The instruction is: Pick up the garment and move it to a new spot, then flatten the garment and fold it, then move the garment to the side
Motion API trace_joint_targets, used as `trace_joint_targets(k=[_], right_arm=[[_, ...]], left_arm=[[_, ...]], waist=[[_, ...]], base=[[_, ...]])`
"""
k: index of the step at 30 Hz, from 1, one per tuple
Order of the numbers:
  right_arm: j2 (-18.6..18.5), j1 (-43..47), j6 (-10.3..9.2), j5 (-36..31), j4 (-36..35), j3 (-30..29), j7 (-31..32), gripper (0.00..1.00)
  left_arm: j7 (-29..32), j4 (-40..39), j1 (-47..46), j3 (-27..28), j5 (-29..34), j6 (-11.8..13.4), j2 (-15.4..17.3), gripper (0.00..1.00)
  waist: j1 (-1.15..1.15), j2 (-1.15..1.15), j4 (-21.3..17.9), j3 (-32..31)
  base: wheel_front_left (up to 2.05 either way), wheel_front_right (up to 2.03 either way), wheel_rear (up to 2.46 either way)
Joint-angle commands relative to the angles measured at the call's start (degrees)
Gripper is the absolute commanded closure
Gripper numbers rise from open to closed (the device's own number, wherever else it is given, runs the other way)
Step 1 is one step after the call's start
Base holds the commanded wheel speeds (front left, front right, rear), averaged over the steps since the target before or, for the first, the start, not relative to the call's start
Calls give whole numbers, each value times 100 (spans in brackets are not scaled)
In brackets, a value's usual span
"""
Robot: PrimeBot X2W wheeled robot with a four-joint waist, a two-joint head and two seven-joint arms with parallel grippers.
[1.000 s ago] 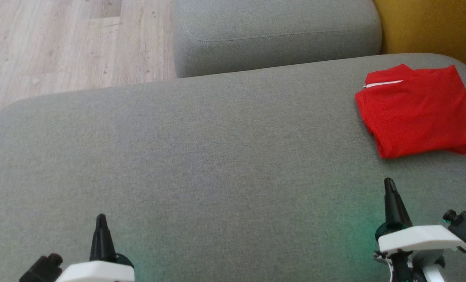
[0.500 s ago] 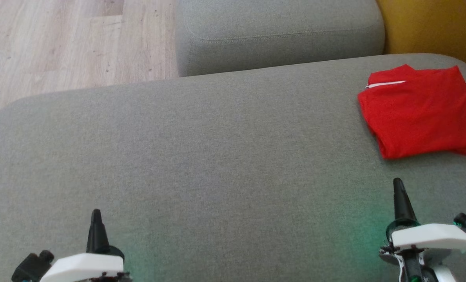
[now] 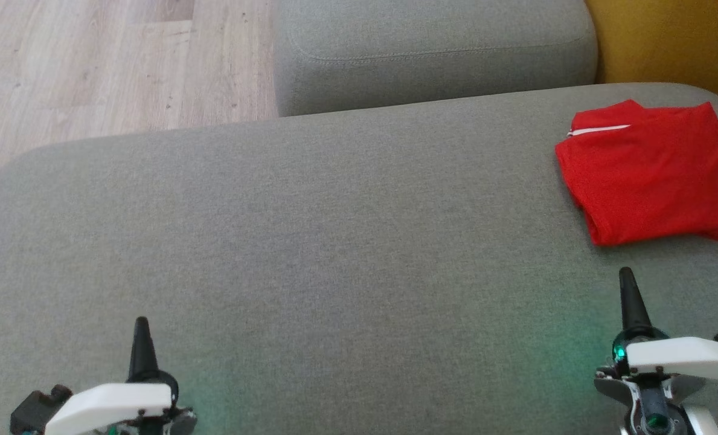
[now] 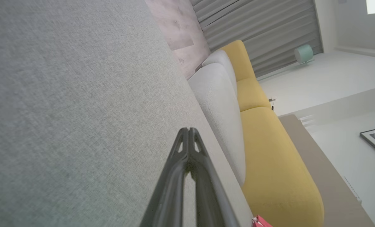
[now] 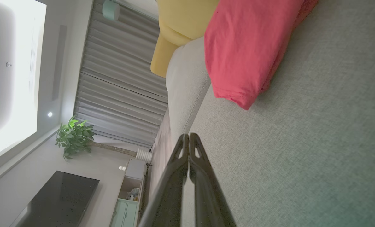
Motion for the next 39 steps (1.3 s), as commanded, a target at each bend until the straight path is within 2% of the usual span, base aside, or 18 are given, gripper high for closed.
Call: trace_joint_targets(k=[1, 34, 39], right_arm=[[-43, -320, 33, 227, -208, 18, 66, 100], [9, -519, 45, 2406, -235, -463, 636, 100], [17, -524, 45, 2443, -235, -484, 656, 100]], left_arm=[[52, -133, -354, 231, -216, -61, 87, 100], [624, 81, -777, 707, -2367, -431, 72, 100], [645, 86, -786, 729, -2401, -438, 63, 100]], waist=[[0, 0, 6, 2], [0, 0, 109, 33], [0, 0, 111, 34]], base=[[0, 0, 0], [0, 0, 0], [0, 0, 0]])
